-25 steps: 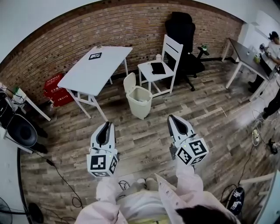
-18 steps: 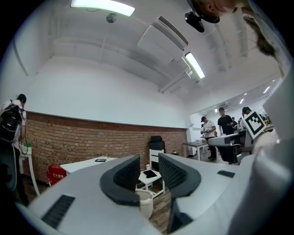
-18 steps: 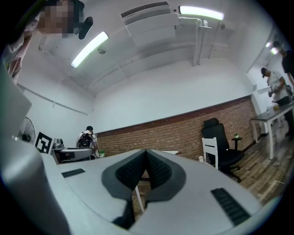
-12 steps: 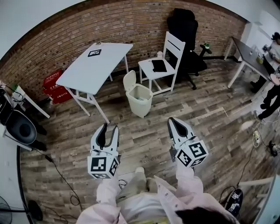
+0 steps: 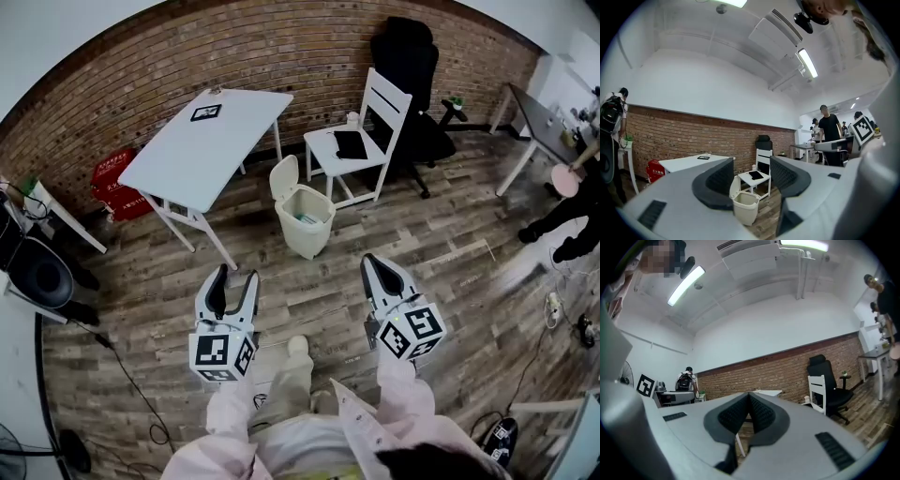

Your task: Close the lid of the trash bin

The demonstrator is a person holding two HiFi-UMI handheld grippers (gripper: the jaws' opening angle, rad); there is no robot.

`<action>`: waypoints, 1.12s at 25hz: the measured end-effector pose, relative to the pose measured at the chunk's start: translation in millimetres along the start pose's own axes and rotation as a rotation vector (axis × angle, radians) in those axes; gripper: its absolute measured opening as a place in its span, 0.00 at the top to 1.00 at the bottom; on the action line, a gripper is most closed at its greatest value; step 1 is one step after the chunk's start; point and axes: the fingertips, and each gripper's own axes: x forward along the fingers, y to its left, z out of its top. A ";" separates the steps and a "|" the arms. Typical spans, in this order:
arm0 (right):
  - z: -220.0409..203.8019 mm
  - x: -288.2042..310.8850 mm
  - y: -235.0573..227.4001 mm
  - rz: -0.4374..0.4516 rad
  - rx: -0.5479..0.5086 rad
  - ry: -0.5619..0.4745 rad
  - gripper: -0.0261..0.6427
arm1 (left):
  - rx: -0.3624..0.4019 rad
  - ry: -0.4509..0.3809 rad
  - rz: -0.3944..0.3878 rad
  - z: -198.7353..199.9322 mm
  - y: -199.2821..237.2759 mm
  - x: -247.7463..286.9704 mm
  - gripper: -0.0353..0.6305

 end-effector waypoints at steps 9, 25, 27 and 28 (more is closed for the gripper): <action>-4.7 83.9 -35.6 -0.023 0.013 0.022 0.96 | -0.027 0.031 -0.027 -8.7 38.2 87.9 0.59; -15.9 184.1 -78.9 -0.089 0.023 0.045 0.96 | -0.046 0.069 -0.110 -22.5 85.5 205.7 0.59; -17.8 191.9 -86.4 -0.097 0.027 0.051 0.96 | -0.049 0.078 -0.118 -24.9 87.1 216.5 0.59; -18.4 196.9 -89.8 -0.100 0.029 0.053 0.96 | -0.050 0.083 -0.121 -26.4 88.5 222.1 0.59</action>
